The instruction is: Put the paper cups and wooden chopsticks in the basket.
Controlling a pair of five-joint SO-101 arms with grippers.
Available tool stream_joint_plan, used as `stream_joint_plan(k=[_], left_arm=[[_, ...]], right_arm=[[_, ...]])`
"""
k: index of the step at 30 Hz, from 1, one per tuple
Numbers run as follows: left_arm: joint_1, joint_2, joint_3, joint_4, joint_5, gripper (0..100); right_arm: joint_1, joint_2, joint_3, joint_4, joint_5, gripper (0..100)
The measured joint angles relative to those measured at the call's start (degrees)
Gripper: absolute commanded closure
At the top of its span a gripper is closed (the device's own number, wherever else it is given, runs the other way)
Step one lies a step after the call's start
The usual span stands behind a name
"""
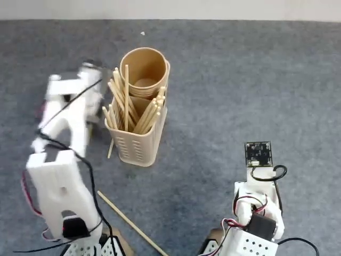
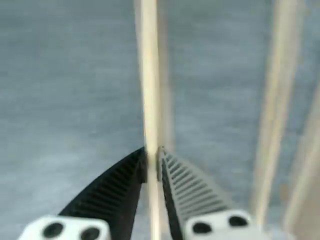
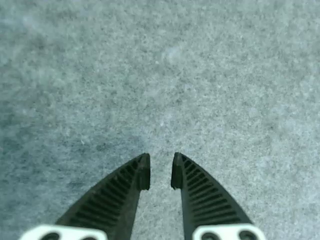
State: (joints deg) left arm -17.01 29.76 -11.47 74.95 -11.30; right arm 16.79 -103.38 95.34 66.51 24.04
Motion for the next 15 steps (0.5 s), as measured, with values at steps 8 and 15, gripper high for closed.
stream_joint_plan(k=[8, 15], left_arm=[[-5.10, -3.60, -25.67, 16.88, 0.09, 98], [0.09, -18.55, -41.32, 25.58, 1.76, 100]], right_arm=[[0.00, 0.00, 0.00, 0.00, 0.00, 91.0], [0.00, 0.00, 0.00, 0.00, 0.00, 91.0]])
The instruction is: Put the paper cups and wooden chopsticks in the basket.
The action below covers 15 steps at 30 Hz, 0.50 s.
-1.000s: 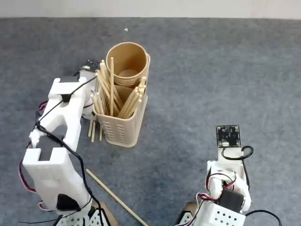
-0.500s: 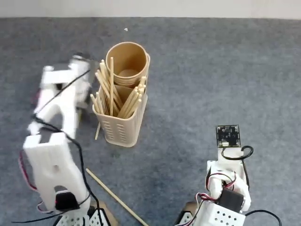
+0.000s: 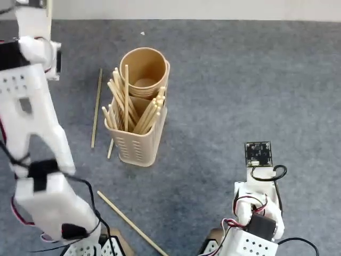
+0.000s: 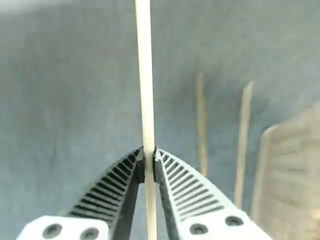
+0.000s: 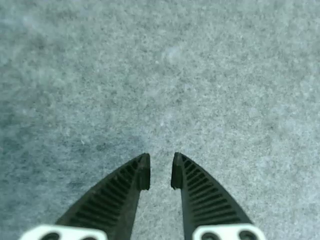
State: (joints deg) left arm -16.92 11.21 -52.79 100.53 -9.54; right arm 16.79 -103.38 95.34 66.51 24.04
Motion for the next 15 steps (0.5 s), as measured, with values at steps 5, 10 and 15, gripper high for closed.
stream_joint_plan(k=[5, 10, 15], left_arm=[[11.69, -16.18, -1.67, 0.53, 3.08, 100], [26.90, -29.36, -1.76, 0.00, 6.15, 100], [33.32, -36.92, -0.62, 0.09, 7.47, 100]], right_arm=[[0.00, 0.00, 0.00, 0.00, 0.00, 91.0], [0.00, 0.00, 0.00, 0.00, 0.00, 91.0], [0.00, 0.00, 0.00, 0.00, 0.00, 91.0]])
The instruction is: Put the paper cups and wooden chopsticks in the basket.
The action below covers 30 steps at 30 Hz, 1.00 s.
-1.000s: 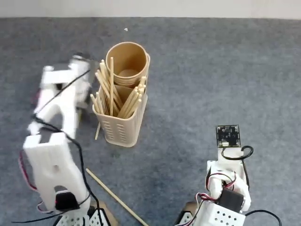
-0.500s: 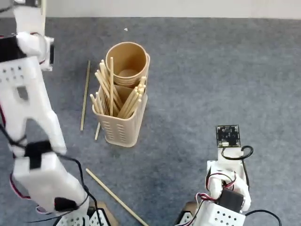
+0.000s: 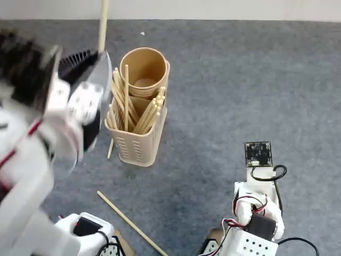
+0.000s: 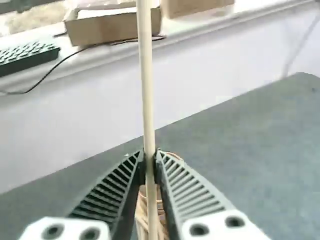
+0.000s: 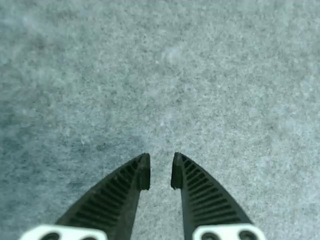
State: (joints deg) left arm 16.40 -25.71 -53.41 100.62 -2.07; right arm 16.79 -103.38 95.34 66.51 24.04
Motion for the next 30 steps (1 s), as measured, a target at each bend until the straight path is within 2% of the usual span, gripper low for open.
stream_joint_plan(k=[5, 8, 12, 16, 18, 21, 24, 28, 30], left_arm=[[1.58, -11.87, 13.63, -0.44, 0.18, 100], [1.76, -21.01, 27.60, -5.27, 0.18, 100], [1.67, -34.37, 50.81, -18.90, 0.18, 99], [0.88, -36.40, 70.07, -35.78, 0.35, 97], [0.62, -33.58, 73.76, -42.37, 0.53, 96], [0.97, -29.27, 75.16, -47.38, 0.53, 96], [0.70, -26.11, 76.40, -49.14, 0.53, 96], [0.97, -25.14, 80.18, -50.20, 0.53, 86], [0.62, -25.23, 81.85, -50.37, 0.53, 85]], right_arm=[[0.00, 0.00, 0.00, 0.00, 0.00, 91.0], [0.00, 0.00, 0.00, 0.00, 0.00, 91.0], [0.00, 0.00, 0.00, 0.00, 0.00, 91.0], [0.00, 0.00, 0.00, 0.00, 0.00, 91.0], [0.00, 0.00, 0.00, 0.00, 0.00, 91.0], [0.00, 0.00, 0.00, 0.00, 0.00, 91.0], [0.26, 0.00, 0.00, 0.00, 0.00, 91.0], [0.26, 0.00, 0.00, 0.00, 0.00, 91.0], [0.26, 0.00, 0.00, 0.00, 0.00, 91.0]])
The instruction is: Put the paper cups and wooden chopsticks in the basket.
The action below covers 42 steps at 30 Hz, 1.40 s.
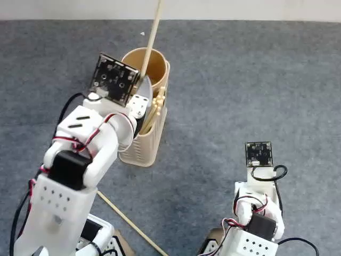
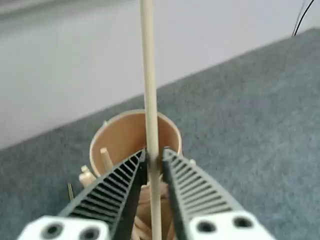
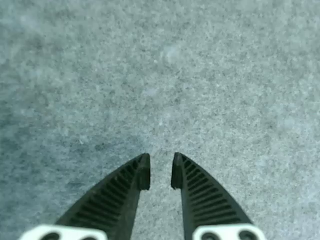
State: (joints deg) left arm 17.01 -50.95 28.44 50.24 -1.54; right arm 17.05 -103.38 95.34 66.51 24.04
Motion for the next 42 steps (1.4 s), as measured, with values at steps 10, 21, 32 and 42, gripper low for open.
stream_joint_plan(k=[10, 21, 32, 42], left_arm=[[-8.88, -4.22, -0.53, 0.00, -0.09, 86], [-30.07, 9.76, -18.81, 15.03, -0.09, 86], [-33.93, 56.44, -31.12, 27.25, -3.25, 75], [-29.98, 79.12, -43.78, 34.55, -8.00, 75]], right_arm=[[0.00, 0.00, 0.00, 0.00, 0.00, 91.0], [0.00, 0.00, 0.00, 0.00, 0.00, 91.0], [0.00, 0.00, 0.00, 0.00, 0.00, 91.0], [0.00, 0.00, 0.00, 0.00, 0.00, 91.0]])
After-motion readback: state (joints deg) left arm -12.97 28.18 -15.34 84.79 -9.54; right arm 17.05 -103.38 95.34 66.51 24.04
